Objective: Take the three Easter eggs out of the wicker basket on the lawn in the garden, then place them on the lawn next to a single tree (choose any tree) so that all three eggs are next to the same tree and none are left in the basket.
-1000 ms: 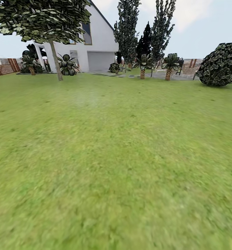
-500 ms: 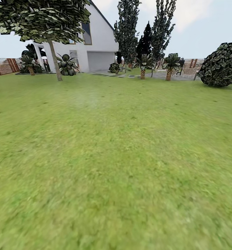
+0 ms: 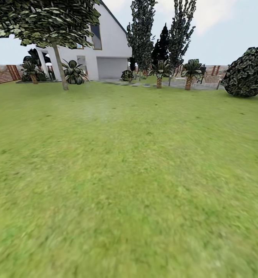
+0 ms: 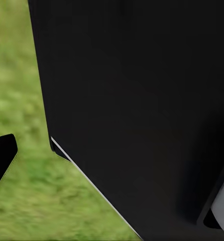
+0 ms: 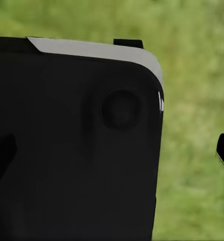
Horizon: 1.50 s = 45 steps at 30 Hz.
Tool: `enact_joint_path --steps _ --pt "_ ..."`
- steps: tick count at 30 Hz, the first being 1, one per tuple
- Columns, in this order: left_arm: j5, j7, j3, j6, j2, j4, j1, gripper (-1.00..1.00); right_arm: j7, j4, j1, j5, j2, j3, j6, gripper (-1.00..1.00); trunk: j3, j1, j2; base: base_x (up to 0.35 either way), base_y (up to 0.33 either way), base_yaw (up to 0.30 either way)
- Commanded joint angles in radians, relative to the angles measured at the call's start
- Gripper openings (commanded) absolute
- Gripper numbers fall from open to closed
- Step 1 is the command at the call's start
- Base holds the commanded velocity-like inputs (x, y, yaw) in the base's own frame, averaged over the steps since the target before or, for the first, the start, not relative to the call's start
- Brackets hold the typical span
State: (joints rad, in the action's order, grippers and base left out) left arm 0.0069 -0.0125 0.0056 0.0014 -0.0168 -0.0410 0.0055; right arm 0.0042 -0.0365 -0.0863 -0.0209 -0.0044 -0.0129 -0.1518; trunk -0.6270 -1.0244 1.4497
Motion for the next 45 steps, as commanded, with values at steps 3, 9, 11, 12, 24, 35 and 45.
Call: enact_joint_path --steps 3,9,11,12,24,35,45 --pt "0.001 -0.001 0.001 0.0 0.0 -0.002 0.001 1.0 0.0 0.001 -0.001 -0.002 0.0 -0.001 -0.003 1.0 -0.001 -0.001 0.0 0.325 0.0 0.0" --pt "0.001 -0.001 0.001 0.0 0.0 -0.002 0.001 1.0 0.0 0.001 -0.001 -0.002 0.0 -0.001 -0.003 1.0 -0.001 -0.001 0.0 0.325 0.0 0.0" --pt "0.001 -0.001 0.001 0.0 0.0 -0.002 0.001 1.0 0.0 0.001 0.0 -0.002 0.0 -0.001 -0.003 1.0 -0.001 -0.001 0.0 0.325 0.0 0.0" --pt "0.001 -0.001 0.001 0.0 0.0 -0.002 0.001 1.0 0.0 0.001 -0.001 -0.002 0.0 -0.001 -0.003 1.0 -0.001 -0.001 0.0 0.325 0.0 0.0" --pt "0.001 -0.001 0.001 0.0 0.0 -0.002 0.001 1.0 0.0 0.001 -0.001 -0.002 0.0 -0.001 -0.003 1.0 -0.001 -0.001 0.0 0.325 0.0 0.0" --pt "0.001 -0.001 0.001 0.0 0.0 -0.002 0.001 1.0 0.0 0.001 -0.001 -0.002 0.0 -0.001 -0.003 1.0 -0.001 -0.001 0.0 0.325 0.0 0.0" --pt "0.001 -0.001 0.001 0.0 0.0 -0.002 0.001 1.0 0.0 0.0 -0.001 -0.002 0.0 -0.001 -0.003 1.0 -0.001 -0.001 0.0 0.325 0.0 0.0"
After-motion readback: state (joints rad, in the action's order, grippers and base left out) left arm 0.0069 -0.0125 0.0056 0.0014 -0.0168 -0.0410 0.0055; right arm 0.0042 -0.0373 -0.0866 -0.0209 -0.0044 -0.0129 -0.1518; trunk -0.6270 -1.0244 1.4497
